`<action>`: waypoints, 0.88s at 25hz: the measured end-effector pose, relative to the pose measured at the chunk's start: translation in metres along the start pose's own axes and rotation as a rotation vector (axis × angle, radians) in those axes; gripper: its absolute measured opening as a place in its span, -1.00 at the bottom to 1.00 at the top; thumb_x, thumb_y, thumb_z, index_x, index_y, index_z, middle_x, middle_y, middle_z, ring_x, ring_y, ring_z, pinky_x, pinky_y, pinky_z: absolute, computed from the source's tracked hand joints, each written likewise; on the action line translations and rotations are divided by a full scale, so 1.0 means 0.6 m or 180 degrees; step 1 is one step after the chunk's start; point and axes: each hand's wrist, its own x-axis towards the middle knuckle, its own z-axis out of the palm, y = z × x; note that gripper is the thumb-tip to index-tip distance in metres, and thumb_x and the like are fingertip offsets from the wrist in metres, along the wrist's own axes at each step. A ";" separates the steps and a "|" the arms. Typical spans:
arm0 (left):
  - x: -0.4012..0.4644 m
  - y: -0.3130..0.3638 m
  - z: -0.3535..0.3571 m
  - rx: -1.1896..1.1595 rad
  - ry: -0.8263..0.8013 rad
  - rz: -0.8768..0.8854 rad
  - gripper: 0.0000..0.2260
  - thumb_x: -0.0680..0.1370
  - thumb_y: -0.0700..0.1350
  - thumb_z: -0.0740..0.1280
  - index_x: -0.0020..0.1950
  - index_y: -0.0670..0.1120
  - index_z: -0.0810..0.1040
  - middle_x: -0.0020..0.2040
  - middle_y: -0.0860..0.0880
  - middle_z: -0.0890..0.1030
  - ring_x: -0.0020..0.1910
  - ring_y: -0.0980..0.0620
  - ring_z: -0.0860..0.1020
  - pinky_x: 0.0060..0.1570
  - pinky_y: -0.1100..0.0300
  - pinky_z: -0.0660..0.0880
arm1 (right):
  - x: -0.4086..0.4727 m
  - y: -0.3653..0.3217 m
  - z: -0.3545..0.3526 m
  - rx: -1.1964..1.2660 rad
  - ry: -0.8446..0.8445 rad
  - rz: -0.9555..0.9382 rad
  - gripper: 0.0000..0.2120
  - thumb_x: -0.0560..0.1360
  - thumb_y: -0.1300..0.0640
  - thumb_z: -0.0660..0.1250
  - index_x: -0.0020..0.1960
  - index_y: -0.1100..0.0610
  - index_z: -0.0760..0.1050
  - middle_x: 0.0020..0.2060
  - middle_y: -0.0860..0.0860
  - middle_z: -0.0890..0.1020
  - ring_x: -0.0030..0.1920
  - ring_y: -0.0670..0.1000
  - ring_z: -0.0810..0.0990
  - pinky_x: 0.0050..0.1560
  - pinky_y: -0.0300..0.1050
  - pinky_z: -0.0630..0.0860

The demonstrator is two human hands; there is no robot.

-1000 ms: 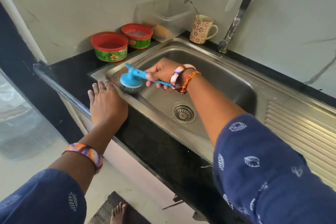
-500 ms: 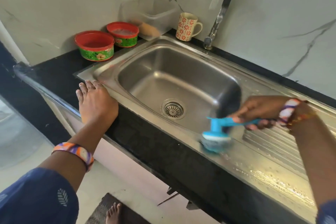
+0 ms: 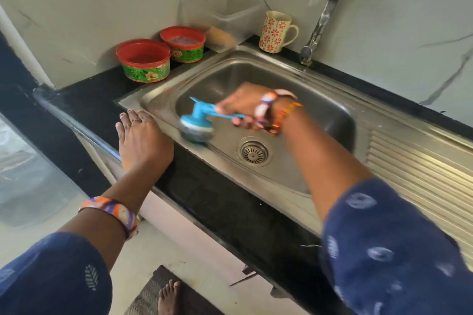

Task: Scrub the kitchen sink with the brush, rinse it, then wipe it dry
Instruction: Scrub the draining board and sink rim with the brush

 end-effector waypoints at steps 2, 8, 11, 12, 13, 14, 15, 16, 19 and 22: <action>-0.002 -0.001 -0.003 0.0046 -0.0030 -0.0033 -0.47 0.57 -0.28 0.04 0.52 -0.33 0.00 0.54 -0.26 -0.01 0.54 -0.17 -0.08 0.52 0.01 -0.14 | -0.087 0.082 -0.058 -0.0025 -0.0266 0.0355 -0.80 0.47 -0.02 0.36 -0.17 0.12 0.60 -0.51 0.01 0.47 -0.66 -0.15 0.28 -0.62 -0.39 0.22; -0.003 0.001 0.000 0.0030 -0.0032 -0.0204 -0.45 0.54 -0.29 0.05 0.50 -0.40 -0.03 0.53 -0.31 -0.10 0.52 -0.24 -0.16 0.50 -0.03 -0.18 | -0.322 0.220 -0.159 0.0204 -0.0859 0.1270 -0.36 -0.01 -0.32 0.56 0.01 -0.09 0.66 -0.51 0.01 0.49 -0.59 -0.12 0.32 -0.59 -0.33 0.27; -0.001 0.003 0.002 -0.0044 0.0012 -0.0244 -0.44 0.55 -0.30 0.05 0.49 -0.41 -0.07 0.53 -0.30 -0.13 0.52 -0.22 -0.18 0.51 -0.03 -0.19 | -0.272 0.192 -0.106 -0.0139 -0.0350 0.0266 -0.72 0.38 -0.05 0.40 0.09 -0.13 0.60 -0.52 -0.03 0.49 -0.54 -0.14 0.35 -0.53 -0.35 0.29; -0.001 0.003 0.002 -0.0075 0.0033 -0.0268 -0.44 0.55 -0.30 0.05 0.49 -0.41 -0.09 0.53 -0.30 -0.14 0.52 -0.21 -0.19 0.51 -0.02 -0.20 | -0.232 0.169 -0.081 -0.0145 -0.0118 -0.0079 -0.77 0.45 0.02 0.35 0.10 -0.13 0.58 -0.53 -0.04 0.47 -0.55 -0.16 0.33 -0.54 -0.35 0.28; 0.000 0.003 0.001 -0.0095 0.0051 -0.0301 -0.45 0.55 -0.30 0.04 0.49 -0.41 -0.08 0.53 -0.29 -0.14 0.52 -0.21 -0.19 0.51 -0.02 -0.20 | -0.187 0.140 -0.055 -0.0162 0.0017 -0.0409 -0.76 0.49 0.08 0.33 0.14 -0.08 0.57 -0.53 -0.04 0.46 -0.57 -0.18 0.31 -0.54 -0.35 0.25; 0.001 0.001 0.001 -0.0084 0.0067 -0.0332 -0.46 0.55 -0.30 0.05 0.49 -0.41 -0.05 0.53 -0.29 -0.13 0.52 -0.21 -0.19 0.51 -0.02 -0.20 | -0.141 0.108 -0.029 -0.0243 0.0098 -0.0669 -0.74 0.51 0.12 0.32 0.20 0.00 0.55 -0.52 -0.03 0.44 -0.59 -0.20 0.30 -0.54 -0.36 0.24; 0.002 0.001 0.001 -0.0055 0.0083 -0.0360 -0.47 0.55 -0.29 0.06 0.49 -0.41 -0.01 0.53 -0.29 -0.11 0.52 -0.22 -0.18 0.51 -0.02 -0.20 | -0.101 0.072 -0.006 -0.0368 0.0162 -0.0841 -0.71 0.53 0.14 0.31 0.25 0.08 0.52 -0.53 -0.04 0.44 -0.61 -0.20 0.31 -0.52 -0.39 0.24; 0.003 -0.001 0.002 -0.0027 0.0104 -0.0386 -0.47 0.55 -0.28 0.08 0.48 -0.41 0.04 0.53 -0.30 -0.09 0.52 -0.23 -0.17 0.50 -0.02 -0.19 | -0.072 0.035 0.015 -0.0491 0.0204 -0.0965 -0.69 0.53 0.16 0.31 0.27 0.15 0.51 -0.55 -0.09 0.44 -0.63 -0.23 0.33 -0.51 -0.44 0.24; 0.006 -0.004 0.003 -0.0011 0.0128 -0.0402 -0.48 0.55 -0.26 0.12 0.48 -0.39 0.11 0.54 -0.28 -0.04 0.53 -0.23 -0.13 0.50 -0.02 -0.16 | -0.038 -0.030 0.036 -0.0764 0.0179 -0.1040 -0.70 0.53 0.19 0.31 0.25 0.22 0.52 -0.70 -0.24 0.41 -0.66 -0.26 0.35 -0.54 -0.47 0.27; 0.003 -0.008 0.004 0.0007 0.0101 -0.0305 -0.50 0.56 -0.27 0.10 0.49 -0.36 0.12 0.53 -0.27 0.01 0.53 -0.21 -0.09 0.51 -0.02 -0.14 | -0.098 0.006 0.005 -0.0717 -0.0124 -0.0823 -0.70 0.53 0.14 0.32 0.26 0.13 0.53 -0.61 -0.10 0.44 -0.64 -0.19 0.30 -0.56 -0.39 0.25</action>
